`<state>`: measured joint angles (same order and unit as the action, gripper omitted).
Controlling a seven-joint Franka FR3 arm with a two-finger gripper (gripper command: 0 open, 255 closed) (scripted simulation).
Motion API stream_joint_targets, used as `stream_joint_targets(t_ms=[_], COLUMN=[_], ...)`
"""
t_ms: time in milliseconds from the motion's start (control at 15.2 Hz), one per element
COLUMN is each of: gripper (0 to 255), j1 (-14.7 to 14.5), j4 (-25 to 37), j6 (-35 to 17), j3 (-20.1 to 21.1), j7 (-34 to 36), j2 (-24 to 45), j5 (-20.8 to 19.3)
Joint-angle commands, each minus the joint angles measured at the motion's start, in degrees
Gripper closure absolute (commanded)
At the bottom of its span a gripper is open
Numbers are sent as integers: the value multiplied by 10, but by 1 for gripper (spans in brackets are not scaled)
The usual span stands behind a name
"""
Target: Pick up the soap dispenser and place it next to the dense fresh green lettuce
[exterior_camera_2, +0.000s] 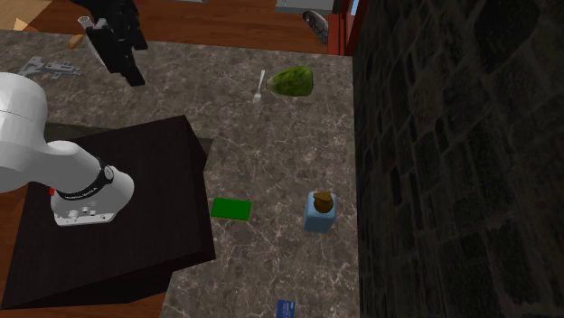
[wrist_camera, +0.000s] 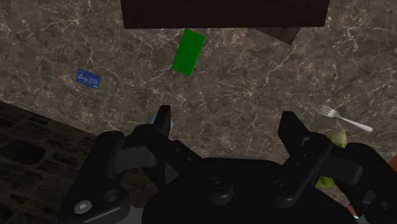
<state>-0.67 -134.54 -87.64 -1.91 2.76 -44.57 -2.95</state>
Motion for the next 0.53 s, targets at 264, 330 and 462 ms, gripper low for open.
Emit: stream_joint_targets(t_ms=[264, 330, 462], gripper=[0, 0, 0], j1=[7, 8, 11], j4=[-24, -28, -33], j6=[-77, -96, -134], j3=[-23, -29, -40], j7=[-21, -26, -36], j2=[47, 61, 91], j5=[-15, -18, -24])
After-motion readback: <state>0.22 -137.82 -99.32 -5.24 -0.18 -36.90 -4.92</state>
